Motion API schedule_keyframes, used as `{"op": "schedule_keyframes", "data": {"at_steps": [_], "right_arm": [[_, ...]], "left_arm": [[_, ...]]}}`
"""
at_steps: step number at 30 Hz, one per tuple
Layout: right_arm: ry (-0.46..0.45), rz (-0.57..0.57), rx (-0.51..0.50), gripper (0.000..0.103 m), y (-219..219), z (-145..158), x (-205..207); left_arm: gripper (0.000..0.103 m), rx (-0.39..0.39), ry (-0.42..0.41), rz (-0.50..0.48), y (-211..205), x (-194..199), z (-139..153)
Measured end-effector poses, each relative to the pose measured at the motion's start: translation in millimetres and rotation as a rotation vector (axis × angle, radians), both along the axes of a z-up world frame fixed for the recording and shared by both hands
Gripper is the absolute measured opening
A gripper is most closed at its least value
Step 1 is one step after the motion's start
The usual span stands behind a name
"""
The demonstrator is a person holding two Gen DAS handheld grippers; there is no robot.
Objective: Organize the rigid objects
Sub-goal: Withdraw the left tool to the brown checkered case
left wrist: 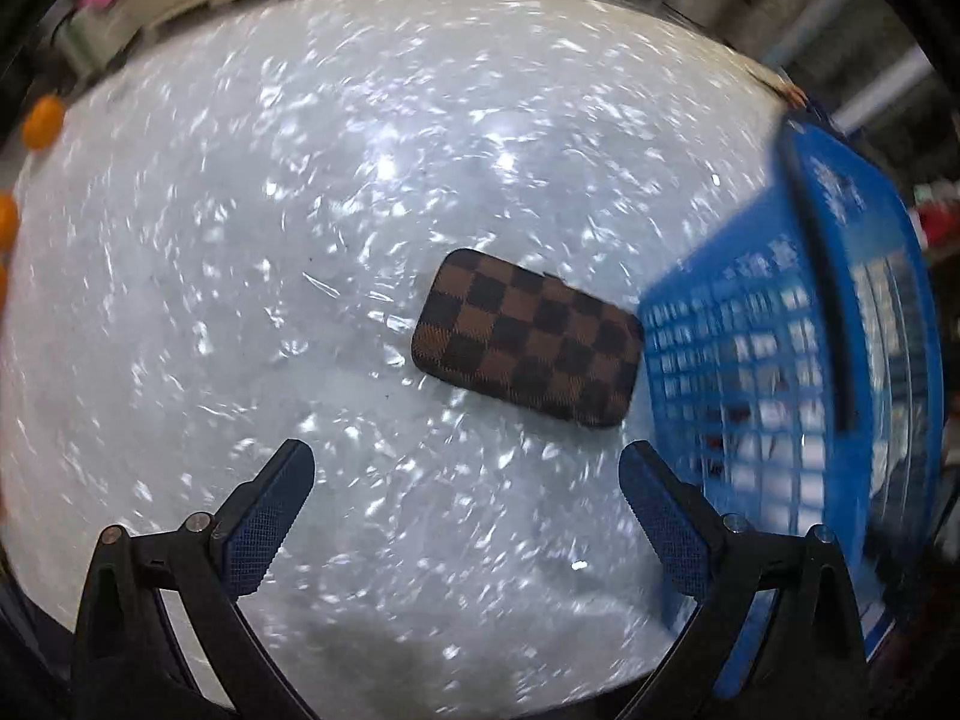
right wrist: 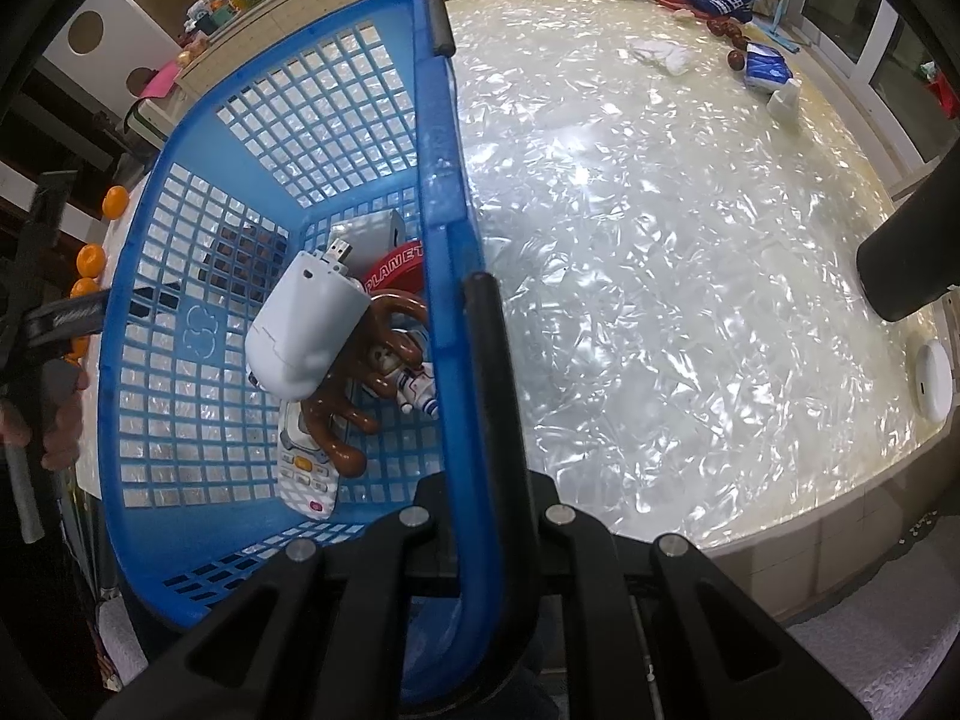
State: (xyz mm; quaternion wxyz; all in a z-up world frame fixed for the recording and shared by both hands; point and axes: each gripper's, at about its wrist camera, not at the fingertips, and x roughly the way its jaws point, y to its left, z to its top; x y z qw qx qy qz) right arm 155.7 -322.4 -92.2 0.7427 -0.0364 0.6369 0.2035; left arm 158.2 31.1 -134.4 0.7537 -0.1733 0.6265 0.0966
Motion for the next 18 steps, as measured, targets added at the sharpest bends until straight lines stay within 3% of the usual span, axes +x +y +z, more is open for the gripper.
{"op": "schedule_keyframes", "data": {"at_steps": [8,18], "right_arm": [[0.002,0.003,0.004,0.009,2,-4,2],[0.005,0.014,0.02,0.011,0,-7,2]], "left_arm": [[0.102,-0.051,0.024,0.271,15,9,-25],[0.101,-0.054,0.043,0.454,17,25,-43]]}}
